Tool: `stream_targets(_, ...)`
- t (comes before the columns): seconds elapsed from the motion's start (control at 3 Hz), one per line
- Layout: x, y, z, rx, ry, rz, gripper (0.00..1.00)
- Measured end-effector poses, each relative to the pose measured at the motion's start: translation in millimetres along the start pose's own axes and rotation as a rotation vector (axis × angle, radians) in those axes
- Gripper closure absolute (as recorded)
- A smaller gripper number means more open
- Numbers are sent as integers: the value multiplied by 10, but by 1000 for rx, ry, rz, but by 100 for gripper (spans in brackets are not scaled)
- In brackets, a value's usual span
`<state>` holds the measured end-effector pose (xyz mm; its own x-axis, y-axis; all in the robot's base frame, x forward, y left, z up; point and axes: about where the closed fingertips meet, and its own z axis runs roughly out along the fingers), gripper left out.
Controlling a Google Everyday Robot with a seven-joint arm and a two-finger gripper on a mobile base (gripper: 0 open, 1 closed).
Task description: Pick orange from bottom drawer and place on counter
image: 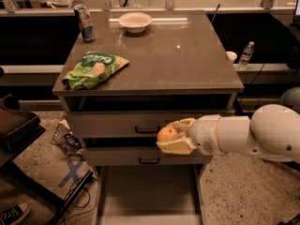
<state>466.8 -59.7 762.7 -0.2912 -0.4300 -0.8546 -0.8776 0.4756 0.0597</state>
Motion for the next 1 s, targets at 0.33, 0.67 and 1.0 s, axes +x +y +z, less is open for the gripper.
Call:
stream_targets(0.33, -185, -146, -135, 175, -3, -36, 100)
stream_targets(0.67, -219, -173, -129, 174, -7, -37, 100)
stream_targets(1.0, -351, -281, -106, 171, -20, -40, 100)
